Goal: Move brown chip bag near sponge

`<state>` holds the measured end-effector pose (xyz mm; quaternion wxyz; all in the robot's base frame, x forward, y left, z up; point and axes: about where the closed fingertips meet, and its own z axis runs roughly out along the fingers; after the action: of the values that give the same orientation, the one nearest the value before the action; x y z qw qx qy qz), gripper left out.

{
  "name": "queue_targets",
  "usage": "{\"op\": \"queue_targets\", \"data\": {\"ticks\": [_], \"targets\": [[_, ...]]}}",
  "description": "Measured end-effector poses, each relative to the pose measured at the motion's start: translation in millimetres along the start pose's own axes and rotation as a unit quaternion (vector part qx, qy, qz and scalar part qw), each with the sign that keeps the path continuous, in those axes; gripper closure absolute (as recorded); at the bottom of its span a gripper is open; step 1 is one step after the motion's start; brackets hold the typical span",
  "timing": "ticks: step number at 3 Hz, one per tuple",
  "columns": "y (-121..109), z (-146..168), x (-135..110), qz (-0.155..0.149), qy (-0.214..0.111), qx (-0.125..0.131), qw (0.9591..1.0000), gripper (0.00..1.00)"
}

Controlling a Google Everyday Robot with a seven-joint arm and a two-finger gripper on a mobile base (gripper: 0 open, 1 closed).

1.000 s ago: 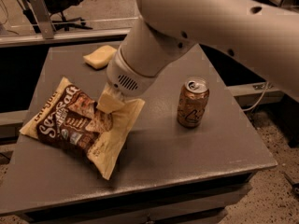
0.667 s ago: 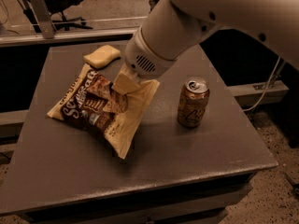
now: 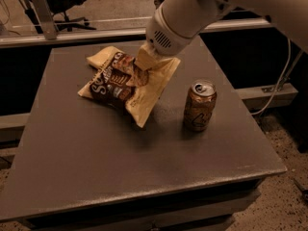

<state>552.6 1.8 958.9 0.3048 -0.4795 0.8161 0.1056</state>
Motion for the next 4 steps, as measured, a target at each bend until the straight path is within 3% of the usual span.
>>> {"op": "queue_targets", "data": {"ticks": [2, 4], "targets": [[-81.0, 33.7, 15.7, 0.07, 0.04, 0.063, 0.9948, 1.0], [-149.1, 39.1, 39.8, 0.086, 0.083, 0.119, 0.9858, 1.0]]}}
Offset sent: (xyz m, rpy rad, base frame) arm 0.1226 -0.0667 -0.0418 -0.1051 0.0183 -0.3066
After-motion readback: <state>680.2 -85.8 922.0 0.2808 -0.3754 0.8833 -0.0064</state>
